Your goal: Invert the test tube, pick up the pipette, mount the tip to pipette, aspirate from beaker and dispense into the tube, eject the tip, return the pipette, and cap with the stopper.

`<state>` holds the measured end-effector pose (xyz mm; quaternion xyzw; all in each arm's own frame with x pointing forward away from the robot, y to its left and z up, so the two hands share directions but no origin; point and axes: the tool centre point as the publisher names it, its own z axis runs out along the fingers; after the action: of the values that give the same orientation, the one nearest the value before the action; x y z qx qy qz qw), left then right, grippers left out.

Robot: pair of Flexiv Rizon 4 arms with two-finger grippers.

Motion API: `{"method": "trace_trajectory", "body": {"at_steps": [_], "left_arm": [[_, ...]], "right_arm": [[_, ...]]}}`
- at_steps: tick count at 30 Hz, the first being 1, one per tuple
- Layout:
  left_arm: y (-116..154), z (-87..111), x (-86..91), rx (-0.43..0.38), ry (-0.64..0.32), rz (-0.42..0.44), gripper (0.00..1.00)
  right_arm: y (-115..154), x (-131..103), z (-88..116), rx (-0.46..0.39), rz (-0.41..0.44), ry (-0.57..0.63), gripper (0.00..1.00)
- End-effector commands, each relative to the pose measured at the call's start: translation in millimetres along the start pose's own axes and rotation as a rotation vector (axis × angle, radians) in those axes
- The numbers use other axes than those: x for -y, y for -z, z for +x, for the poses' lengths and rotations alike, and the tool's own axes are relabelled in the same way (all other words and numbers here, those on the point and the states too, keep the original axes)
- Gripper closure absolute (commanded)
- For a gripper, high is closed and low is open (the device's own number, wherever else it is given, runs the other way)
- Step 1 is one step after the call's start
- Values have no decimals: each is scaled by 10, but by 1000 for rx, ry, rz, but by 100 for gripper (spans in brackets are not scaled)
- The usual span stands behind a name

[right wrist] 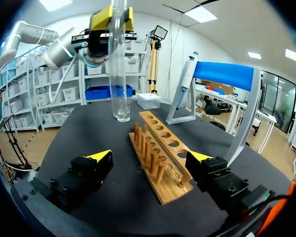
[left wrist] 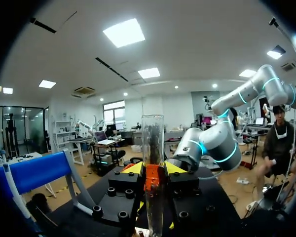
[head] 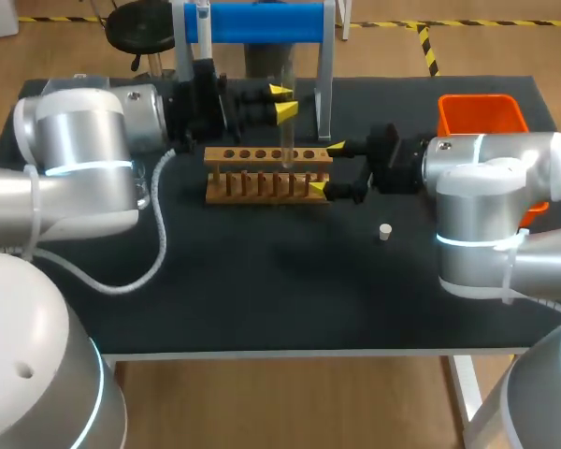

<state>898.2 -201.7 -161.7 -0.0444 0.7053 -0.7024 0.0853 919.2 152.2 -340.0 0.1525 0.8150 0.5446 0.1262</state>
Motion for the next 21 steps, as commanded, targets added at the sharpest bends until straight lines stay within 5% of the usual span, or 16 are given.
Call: {"method": "trace_trajectory", "body": {"at_steps": [1,21], "left_arm": [[-44,-136,-20,-36,16,-23,100],[-118,-536,-326,-20,4,-43,100]], "right_arm": [[5,5,5,1,-1,0,0],[5,5,5,1,-1,0,0]]}}
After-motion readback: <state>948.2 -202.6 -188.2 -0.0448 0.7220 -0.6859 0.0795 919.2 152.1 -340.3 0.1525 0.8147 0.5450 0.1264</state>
